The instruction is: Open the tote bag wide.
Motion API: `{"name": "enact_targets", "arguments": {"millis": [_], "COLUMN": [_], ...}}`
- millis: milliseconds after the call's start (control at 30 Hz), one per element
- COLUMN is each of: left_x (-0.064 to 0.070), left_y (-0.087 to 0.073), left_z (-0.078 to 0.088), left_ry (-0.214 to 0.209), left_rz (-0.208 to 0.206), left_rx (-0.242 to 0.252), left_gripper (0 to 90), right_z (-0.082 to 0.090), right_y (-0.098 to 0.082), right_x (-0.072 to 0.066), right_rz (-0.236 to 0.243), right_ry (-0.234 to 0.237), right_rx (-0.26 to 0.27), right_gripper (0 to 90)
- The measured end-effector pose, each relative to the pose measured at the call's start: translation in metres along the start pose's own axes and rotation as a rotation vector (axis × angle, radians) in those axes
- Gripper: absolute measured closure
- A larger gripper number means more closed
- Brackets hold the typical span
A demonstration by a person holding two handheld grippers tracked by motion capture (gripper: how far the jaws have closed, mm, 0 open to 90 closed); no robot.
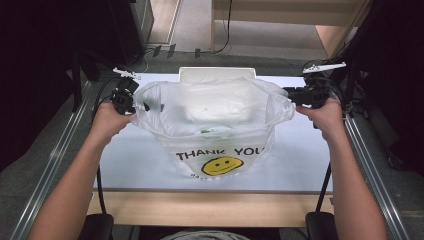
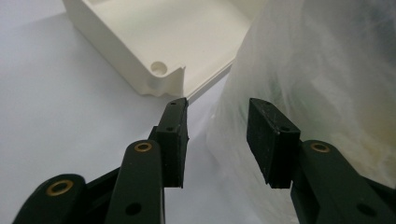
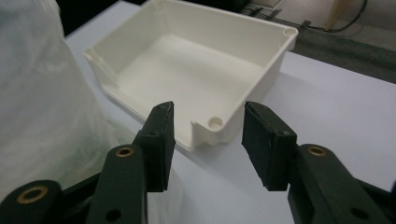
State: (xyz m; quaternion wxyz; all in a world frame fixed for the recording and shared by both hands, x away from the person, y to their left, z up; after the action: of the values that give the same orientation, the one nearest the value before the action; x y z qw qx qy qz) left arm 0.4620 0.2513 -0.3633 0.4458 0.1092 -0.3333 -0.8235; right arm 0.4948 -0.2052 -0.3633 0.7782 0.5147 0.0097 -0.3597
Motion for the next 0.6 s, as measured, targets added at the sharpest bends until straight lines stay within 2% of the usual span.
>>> {"name": "enact_targets", "arguments": {"millis": [67,100,133,167,233,267,333,500,567,600], "left_x": [0.0,-0.001,-0.003,-0.005,-0.005,-0.006,-0.007,0.0,0.002,0.003], "left_y": [0.006,0.008,0.011,0.017,0.02,0.023,0.029,0.044,0.051,0.055], "left_z": [0.003,0.005,0.006,0.01,0.012,0.014,0.017,0.027,0.033,0.037], "left_ry": [-0.003,-0.004,0.0,-0.006,-0.006,-0.007,-0.02,-0.033,-0.032,-0.033], "left_rz": [-0.008,-0.008,-0.007,-0.006,-0.009,-0.008,0.007,-0.02,-0.018,-0.015], "left_rx": [0.003,0.0,0.003,0.01,0.015,0.019,0.024,0.044,0.054,0.06], "left_gripper": [62.2,65.0,65.0,67.8,69.3,70.2,71.8,79.7,86.2,86.2], "right_z": [0.002,0.003,0.003,0.005,0.005,0.006,0.008,0.015,0.017,0.018], "right_y": [0.002,0.004,0.004,0.01,0.014,0.017,0.027,0.059,0.071,0.076], "right_x": [0.002,0.004,0.004,0.0,-0.002,-0.003,-0.008,-0.026,-0.034,-0.039], "right_rz": [-0.014,0.018,0.018,0.004,0.006,0.03,0.044,0.103,0.101,0.108], "right_ry": [-0.001,-0.044,-0.044,-0.008,-0.011,-0.034,-0.034,-0.042,-0.032,-0.023], "right_rx": [-0.005,-0.055,-0.055,-0.028,-0.038,-0.051,-0.053,-0.044,-0.033,-0.025], "right_gripper": [57.2,58.2,58.2,58.9,58.9,58.9,59.9,67.4,70.9,72.3]}}
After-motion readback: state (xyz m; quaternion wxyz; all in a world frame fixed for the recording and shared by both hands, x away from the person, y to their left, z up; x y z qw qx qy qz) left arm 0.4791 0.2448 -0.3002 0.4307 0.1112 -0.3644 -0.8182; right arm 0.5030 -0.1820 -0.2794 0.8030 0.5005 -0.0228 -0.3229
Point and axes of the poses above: each handheld gripper's, and its own axes: z roughly backward along the jaws, y roughly out of its top, x roughly to its right, the point moved 6 cm from there along -z, roughly forward along the jaws, and after that the axes turned 14 degrees about y, right-handed, at the moved point
